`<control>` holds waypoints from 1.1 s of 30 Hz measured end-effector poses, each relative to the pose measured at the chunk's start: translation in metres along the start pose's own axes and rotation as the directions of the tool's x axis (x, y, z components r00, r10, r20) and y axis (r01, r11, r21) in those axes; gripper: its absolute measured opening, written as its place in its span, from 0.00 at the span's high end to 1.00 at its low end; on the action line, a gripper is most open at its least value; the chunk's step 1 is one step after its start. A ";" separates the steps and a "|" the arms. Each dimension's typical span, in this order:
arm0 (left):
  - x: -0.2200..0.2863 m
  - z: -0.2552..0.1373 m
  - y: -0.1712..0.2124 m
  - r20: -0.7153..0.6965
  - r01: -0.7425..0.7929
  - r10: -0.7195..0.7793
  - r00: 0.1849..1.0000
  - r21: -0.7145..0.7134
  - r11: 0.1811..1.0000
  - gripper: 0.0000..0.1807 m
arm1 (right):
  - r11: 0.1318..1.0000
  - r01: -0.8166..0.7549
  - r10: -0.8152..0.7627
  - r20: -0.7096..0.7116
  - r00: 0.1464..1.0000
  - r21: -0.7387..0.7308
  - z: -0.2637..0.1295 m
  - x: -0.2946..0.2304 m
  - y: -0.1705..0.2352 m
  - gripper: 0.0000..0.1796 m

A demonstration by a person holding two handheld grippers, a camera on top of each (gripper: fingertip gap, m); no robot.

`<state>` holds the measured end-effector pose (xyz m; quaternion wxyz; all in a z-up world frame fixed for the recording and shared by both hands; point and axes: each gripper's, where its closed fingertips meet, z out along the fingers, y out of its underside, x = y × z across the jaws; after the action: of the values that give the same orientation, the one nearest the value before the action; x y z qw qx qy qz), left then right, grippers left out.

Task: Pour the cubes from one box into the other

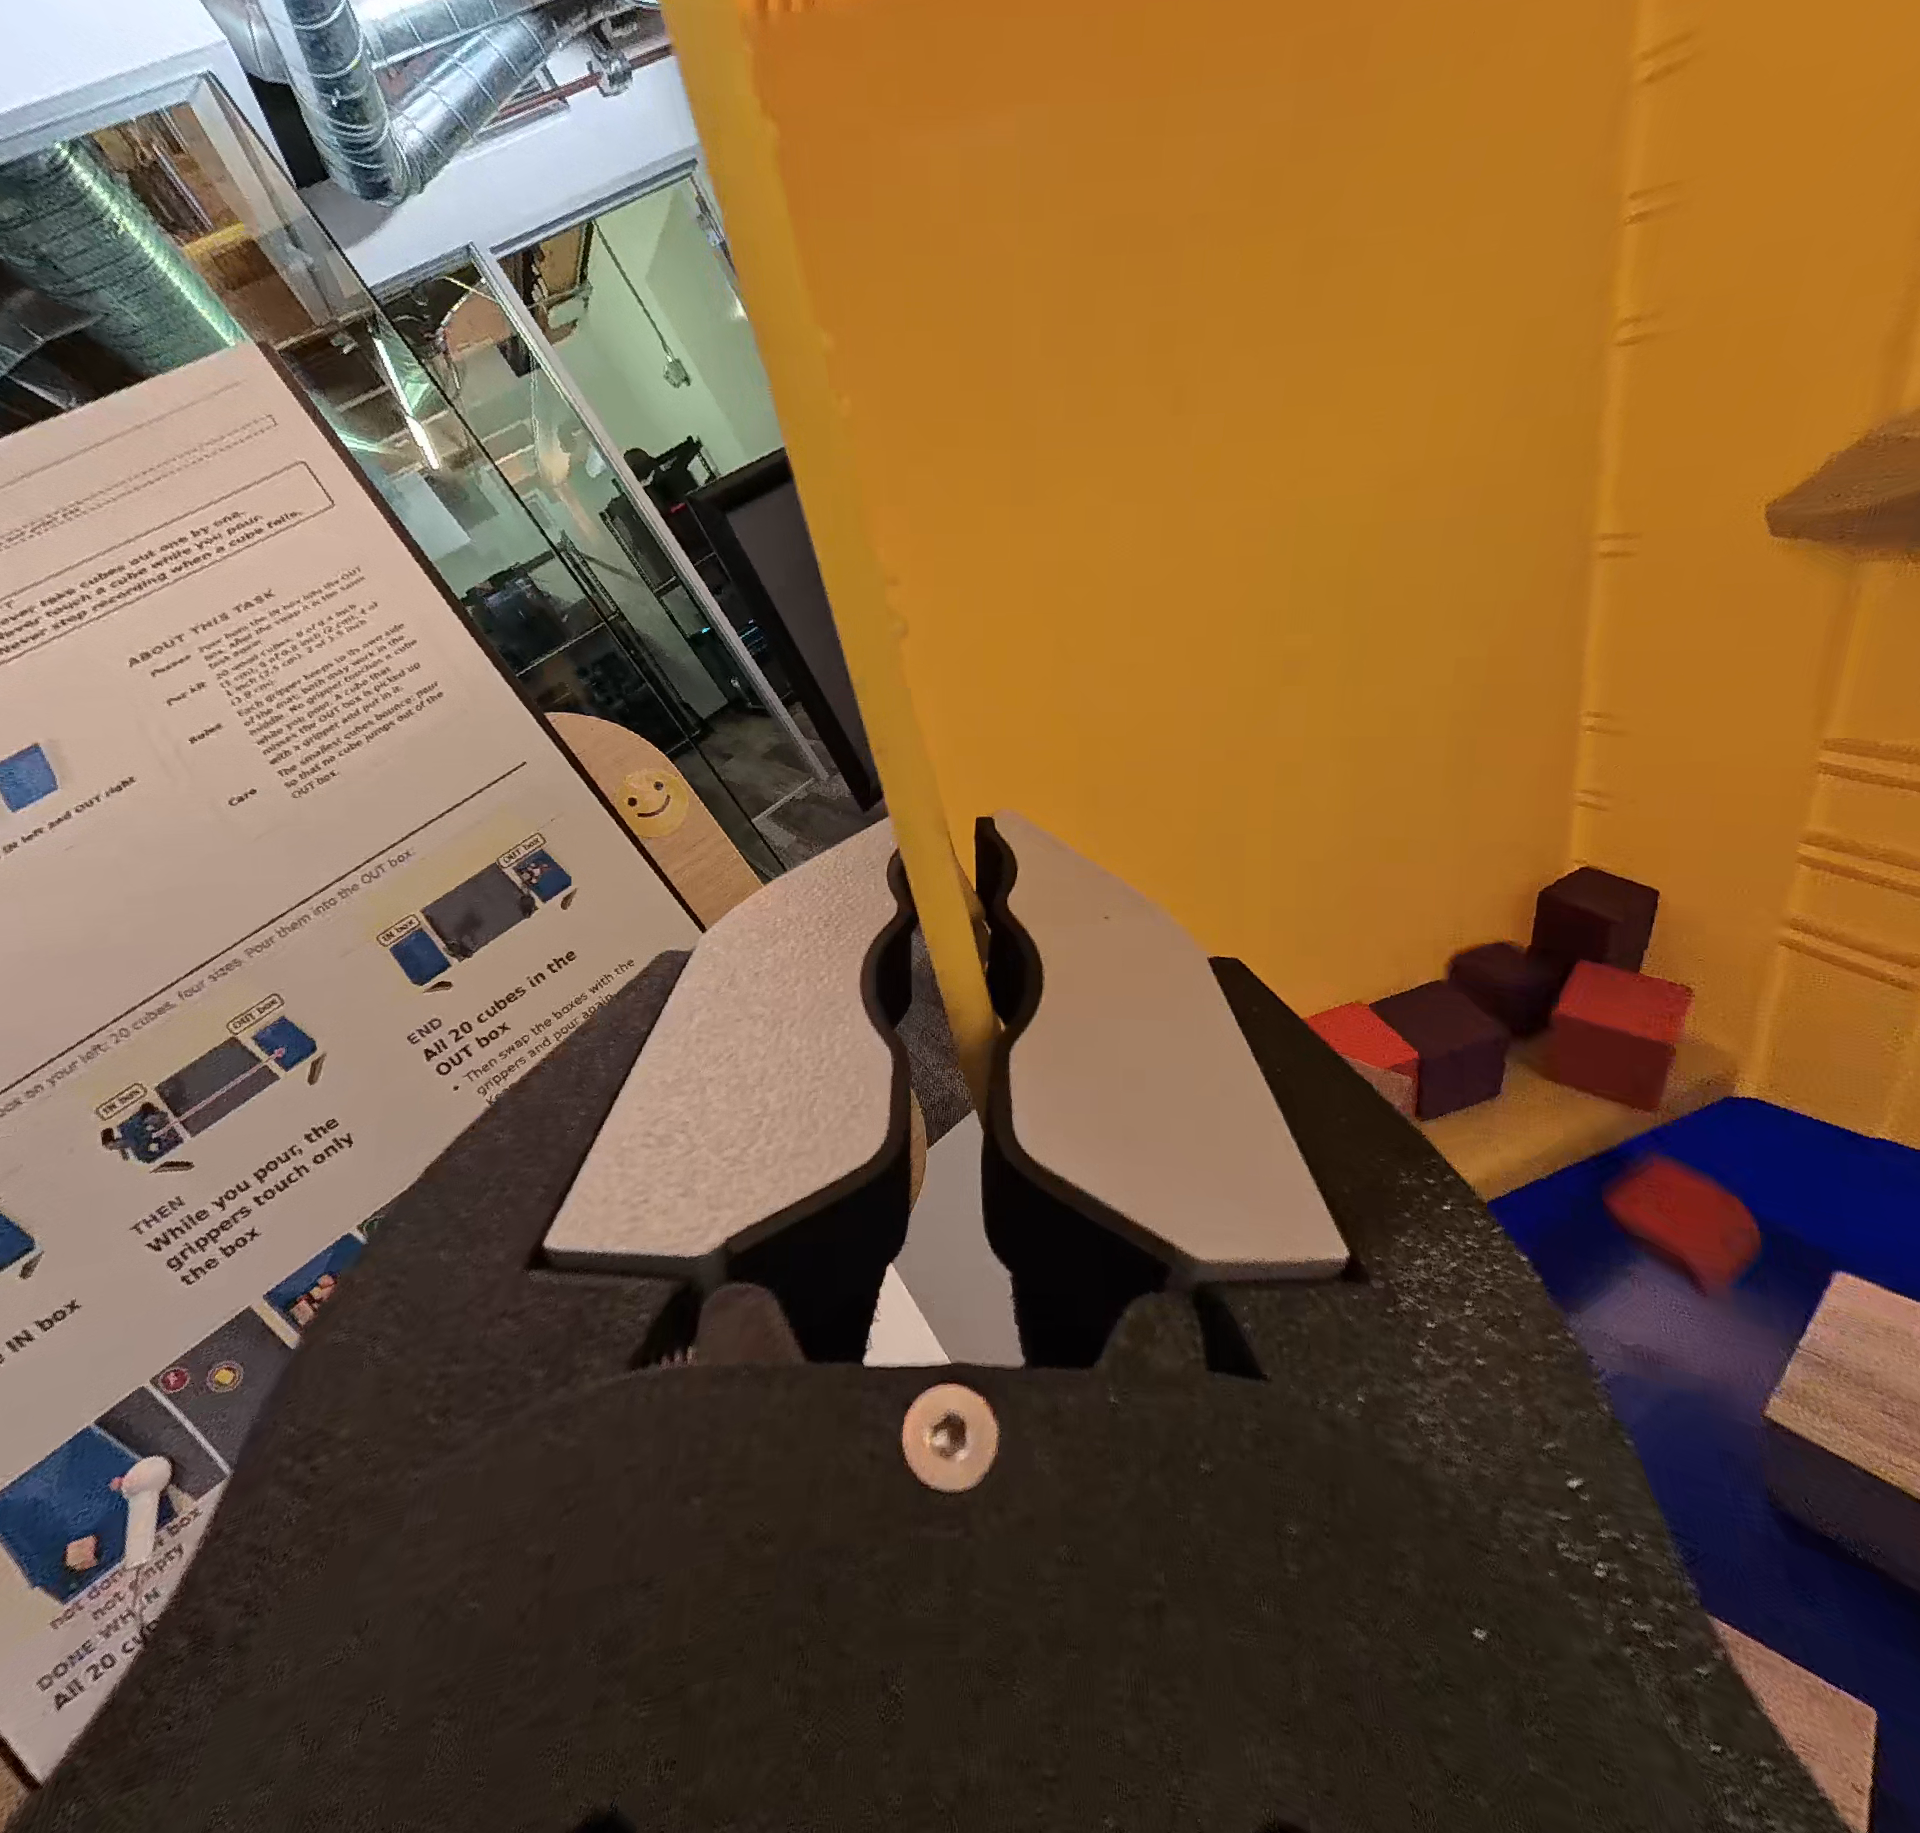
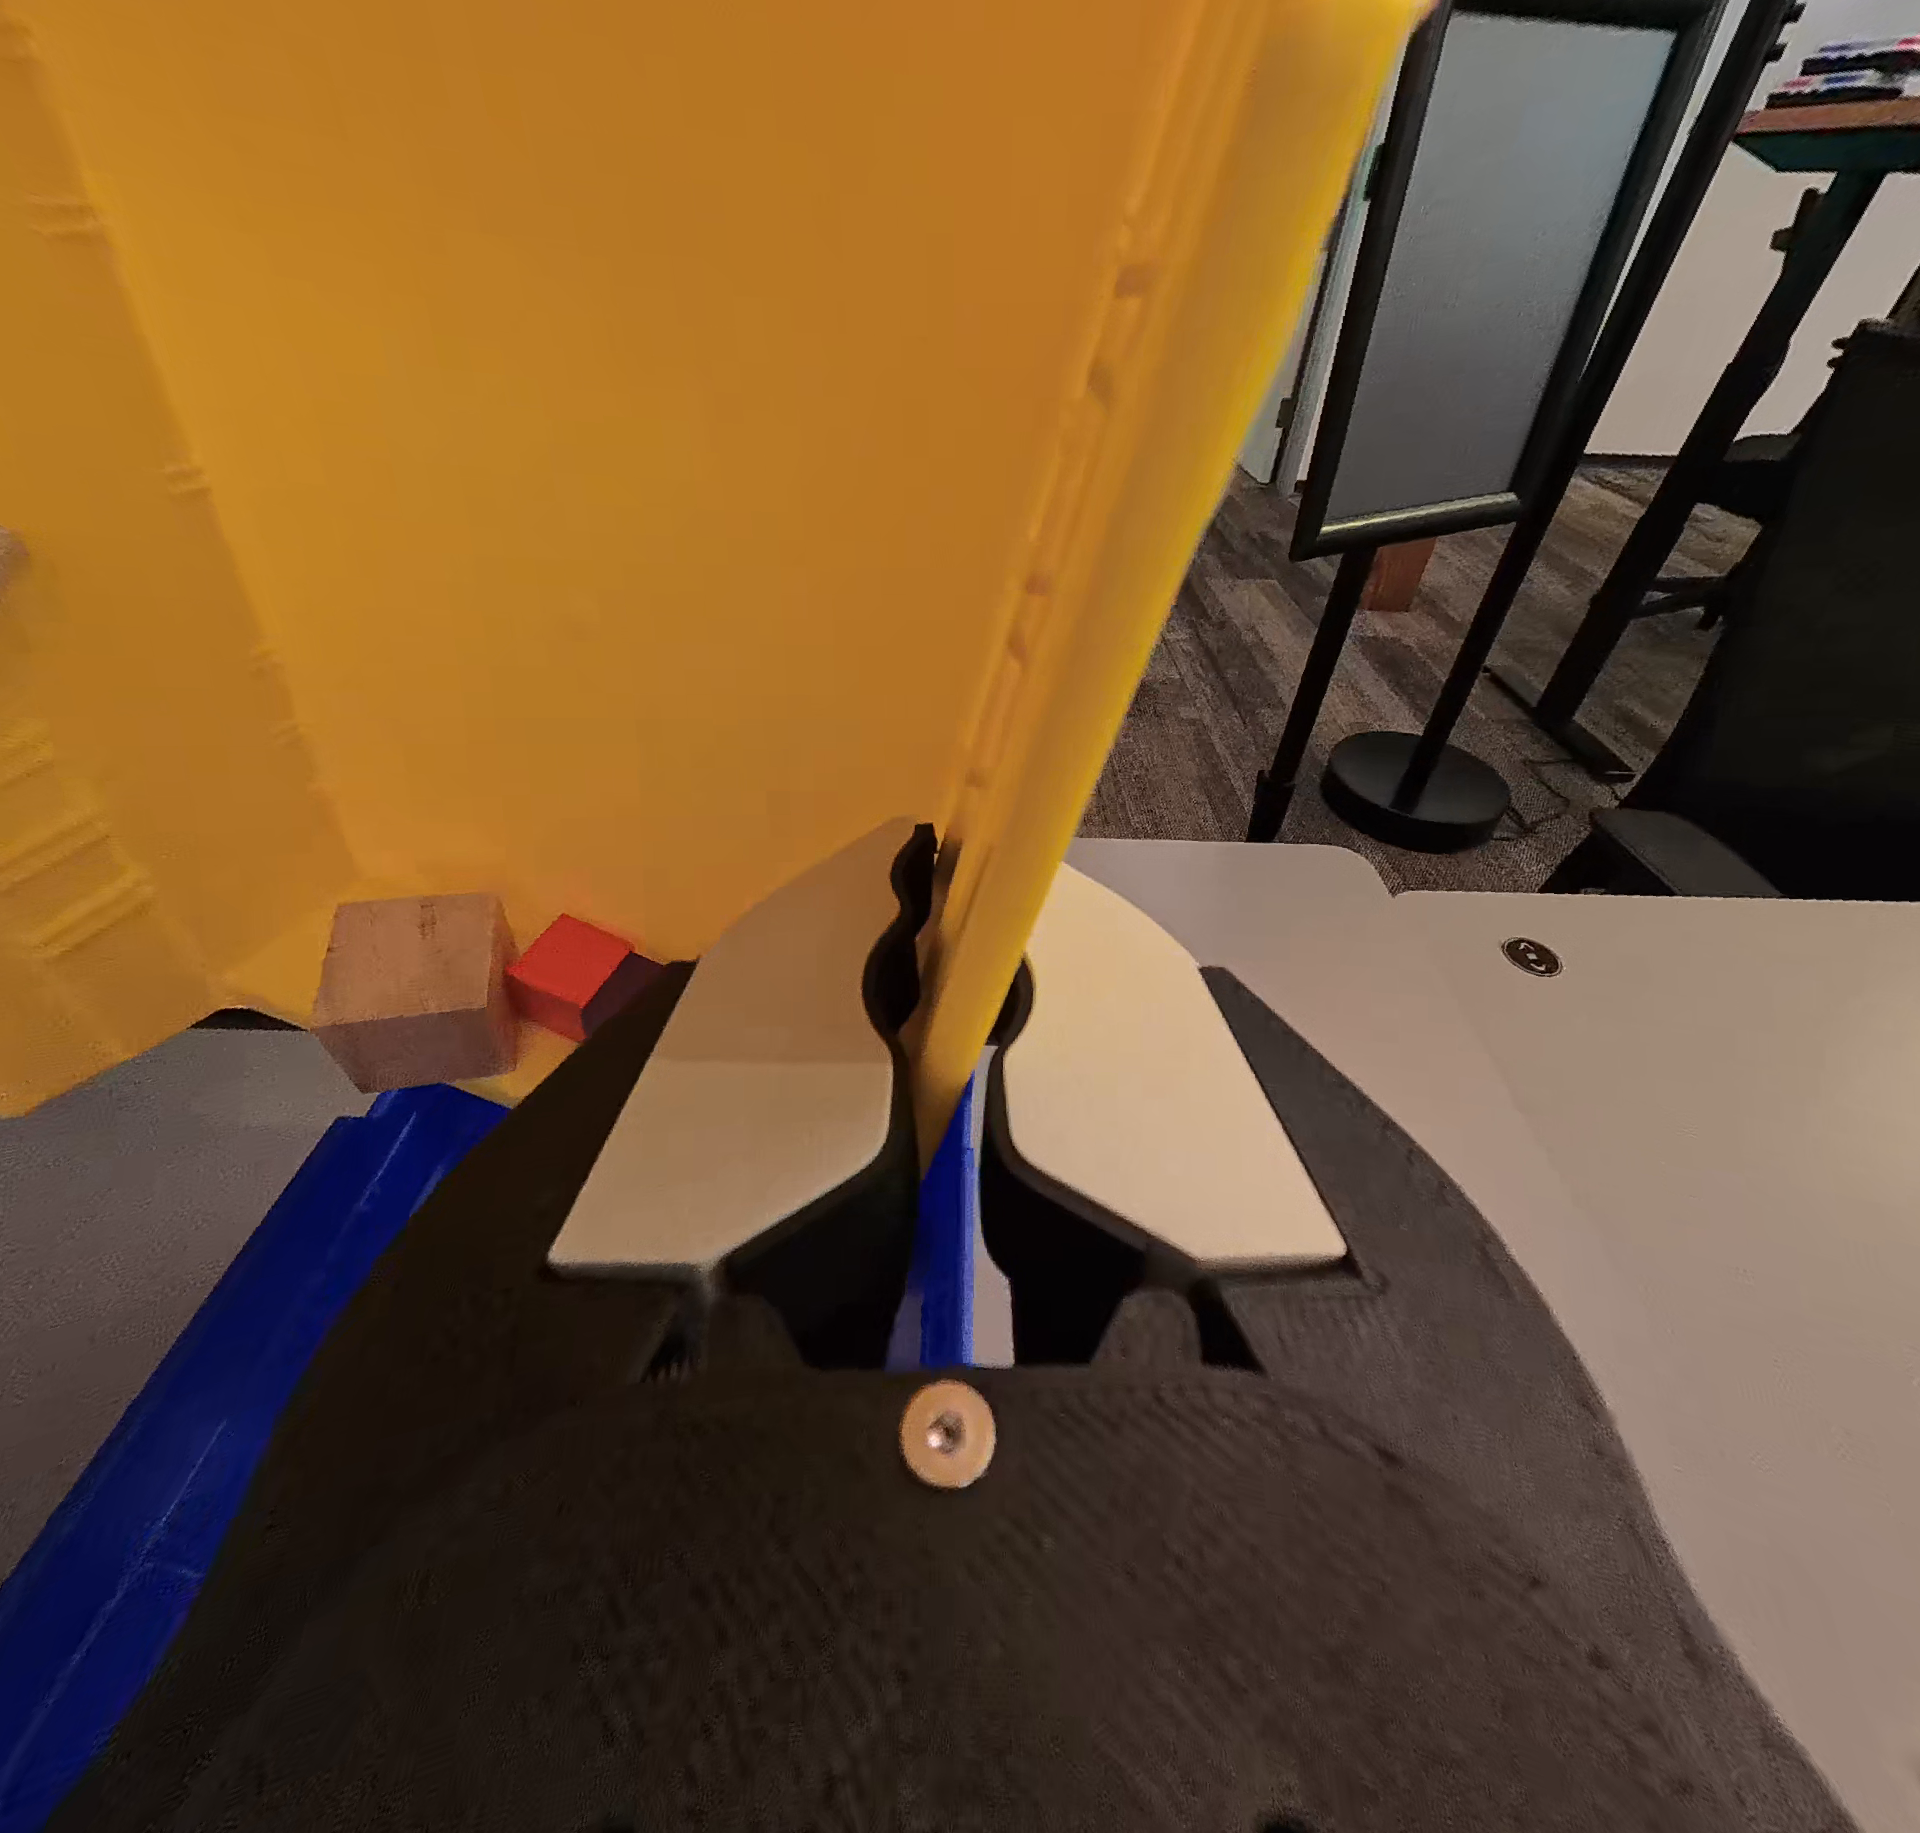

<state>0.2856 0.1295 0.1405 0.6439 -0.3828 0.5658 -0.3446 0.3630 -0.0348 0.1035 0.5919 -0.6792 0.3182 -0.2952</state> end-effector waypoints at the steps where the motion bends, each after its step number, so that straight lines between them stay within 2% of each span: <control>1: 0.000 0.000 -0.001 0.002 -0.001 0.001 1.000 0.002 1.000 0.95 | 1.000 0.003 -0.003 -0.003 1.000 0.002 0.000 0.000 0.000 0.97; 14: -0.002 -0.004 -0.006 0.011 0.000 0.000 1.000 0.036 0.999 0.95 | 0.999 0.021 -0.021 -0.012 1.000 0.030 -0.005 0.000 -0.008 0.97; 24: -0.008 -0.013 -0.019 0.052 -0.016 0.009 0.999 0.132 0.991 0.95 | 0.990 0.062 -0.059 -0.027 0.998 0.128 -0.014 -0.004 -0.023 0.97; 33: -0.009 -0.013 -0.017 0.051 -0.012 0.006 0.999 0.121 0.993 0.95 | 0.991 0.061 -0.059 -0.022 0.998 0.115 -0.013 -0.006 -0.022 0.97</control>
<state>0.2718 0.1283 0.1591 0.6815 -0.3490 0.5293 -0.3654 0.3512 -0.0355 0.1270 0.6182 -0.6502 0.2853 -0.3371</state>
